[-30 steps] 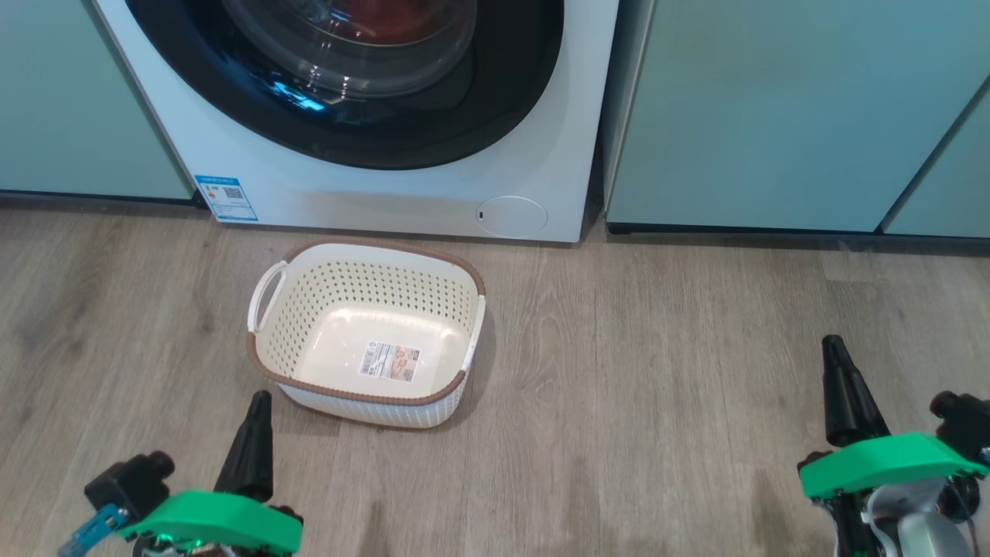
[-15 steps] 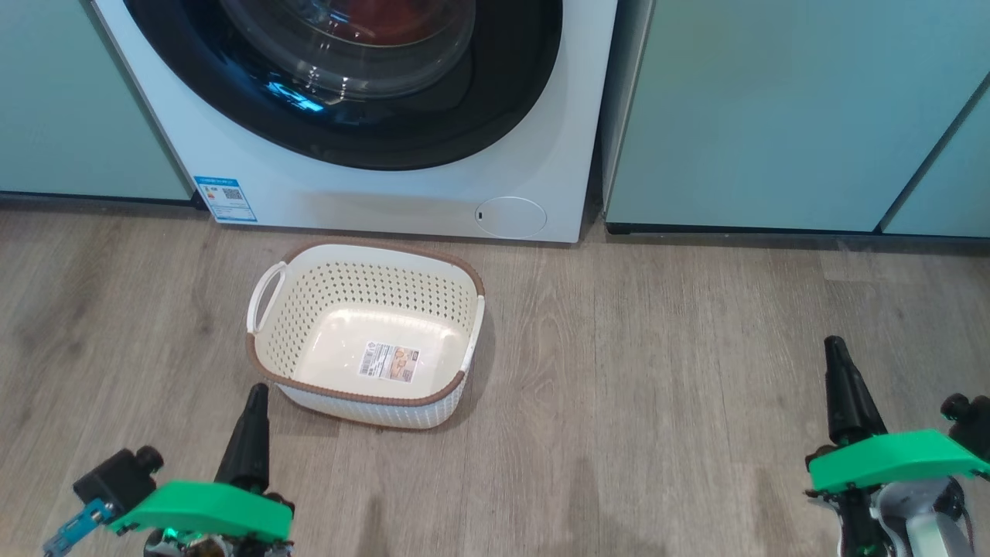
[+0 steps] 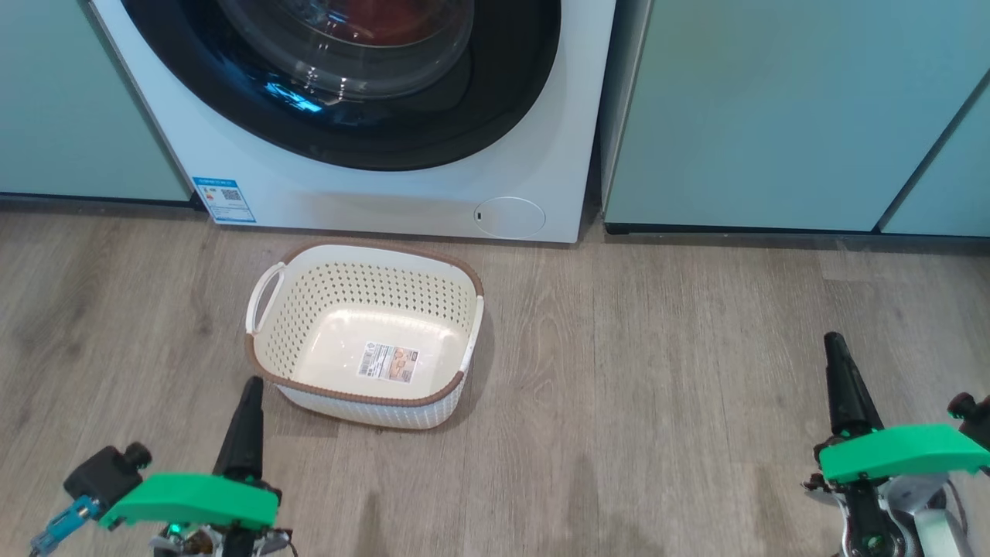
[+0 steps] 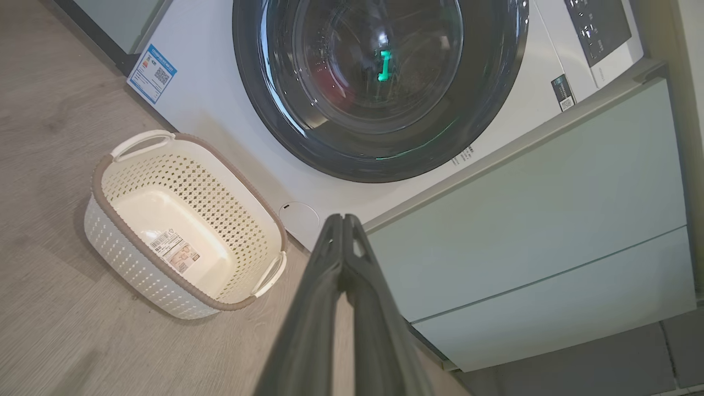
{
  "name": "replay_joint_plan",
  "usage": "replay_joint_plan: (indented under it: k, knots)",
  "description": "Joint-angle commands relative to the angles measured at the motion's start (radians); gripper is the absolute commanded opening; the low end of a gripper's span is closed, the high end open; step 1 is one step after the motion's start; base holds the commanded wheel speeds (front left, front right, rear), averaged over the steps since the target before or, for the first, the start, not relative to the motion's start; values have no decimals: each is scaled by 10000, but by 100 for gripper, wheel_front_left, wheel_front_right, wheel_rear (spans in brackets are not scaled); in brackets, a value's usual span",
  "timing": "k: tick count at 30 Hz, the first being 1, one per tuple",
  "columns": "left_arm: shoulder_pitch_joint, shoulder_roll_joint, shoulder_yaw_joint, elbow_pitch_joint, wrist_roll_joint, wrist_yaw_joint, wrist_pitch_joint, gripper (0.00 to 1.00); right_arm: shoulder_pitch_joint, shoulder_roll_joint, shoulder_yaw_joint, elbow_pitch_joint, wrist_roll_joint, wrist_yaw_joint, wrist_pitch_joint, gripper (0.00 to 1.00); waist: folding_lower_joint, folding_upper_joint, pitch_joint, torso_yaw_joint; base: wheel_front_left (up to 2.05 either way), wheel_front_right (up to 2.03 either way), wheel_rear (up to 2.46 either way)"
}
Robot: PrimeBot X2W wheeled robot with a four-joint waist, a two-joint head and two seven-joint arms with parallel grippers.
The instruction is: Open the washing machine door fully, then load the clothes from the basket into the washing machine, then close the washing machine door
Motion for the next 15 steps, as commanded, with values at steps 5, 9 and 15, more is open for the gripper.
replay_joint_plan:
  k: [5,9,15]
  knots:
    - [-556,160,294,-249,-700,-7,185,0,-496,-78,97,-290,815,0,192,0,0,0,-3,-7,0,0,0]
    - [-603,167,330,-222,-1106,-7,302,0,-515,-79,103,-279,1276,0,308,0,0,0,-5,-12,0,0,0]
    - [-662,174,375,-190,-1613,-8,448,0,-539,-81,111,-266,1851,0,454,0,0,0,-8,-19,0,0,0]
